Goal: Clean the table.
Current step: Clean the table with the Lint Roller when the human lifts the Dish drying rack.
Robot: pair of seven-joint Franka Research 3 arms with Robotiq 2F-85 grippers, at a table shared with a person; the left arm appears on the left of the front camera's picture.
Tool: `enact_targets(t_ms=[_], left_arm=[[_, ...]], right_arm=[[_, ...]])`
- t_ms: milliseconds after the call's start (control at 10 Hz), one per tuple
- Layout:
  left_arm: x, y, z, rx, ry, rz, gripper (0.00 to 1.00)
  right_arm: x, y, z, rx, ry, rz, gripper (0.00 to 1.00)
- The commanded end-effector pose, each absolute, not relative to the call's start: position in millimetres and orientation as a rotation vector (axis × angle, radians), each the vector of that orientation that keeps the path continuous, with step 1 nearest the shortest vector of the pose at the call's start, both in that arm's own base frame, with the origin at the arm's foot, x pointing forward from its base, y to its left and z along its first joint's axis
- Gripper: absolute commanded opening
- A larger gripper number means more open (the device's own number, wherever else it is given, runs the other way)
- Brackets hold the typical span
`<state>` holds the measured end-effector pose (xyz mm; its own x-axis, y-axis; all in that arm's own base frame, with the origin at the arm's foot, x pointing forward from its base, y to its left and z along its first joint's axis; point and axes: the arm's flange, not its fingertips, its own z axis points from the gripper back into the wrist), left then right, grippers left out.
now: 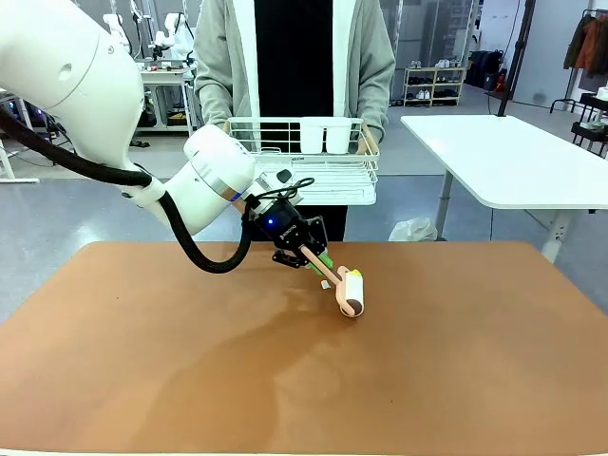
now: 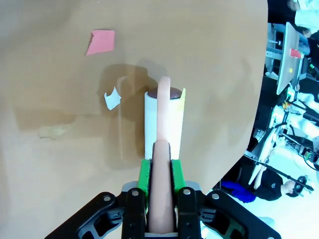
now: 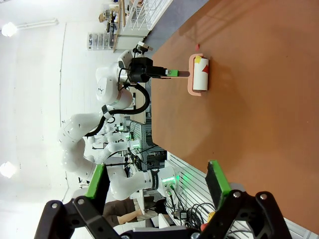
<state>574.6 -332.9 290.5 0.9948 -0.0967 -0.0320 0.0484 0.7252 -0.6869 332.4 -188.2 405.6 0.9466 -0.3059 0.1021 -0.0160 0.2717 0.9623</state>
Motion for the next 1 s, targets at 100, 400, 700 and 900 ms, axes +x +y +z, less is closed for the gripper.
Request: enact_targets(t_ms=[100, 400, 700, 900], left_arm=[[577.8, -345.8, 281.2, -0.711, 0.001, -0.062, 0.21], [573.3, -351.3, 315.7, -0.74, -0.047, -0.097, 0.21], [559.4, -336.5, 373.6, -0.753, -0.154, -0.153, 0.21], [560.3, -314.9, 385.9, -0.768, -0.1, -0.171, 0.21]], right_arm=[[330.6, -187.6, 406.8, 1.298, -0.311, -0.184, 1.0], [330.6, -187.6, 406.8, 1.298, -0.311, -0.184, 1.0], [330.6, -187.6, 406.8, 1.298, -0.311, -0.184, 1.0], [330.6, -187.6, 406.8, 1.298, -0.311, -0.184, 1.0]])
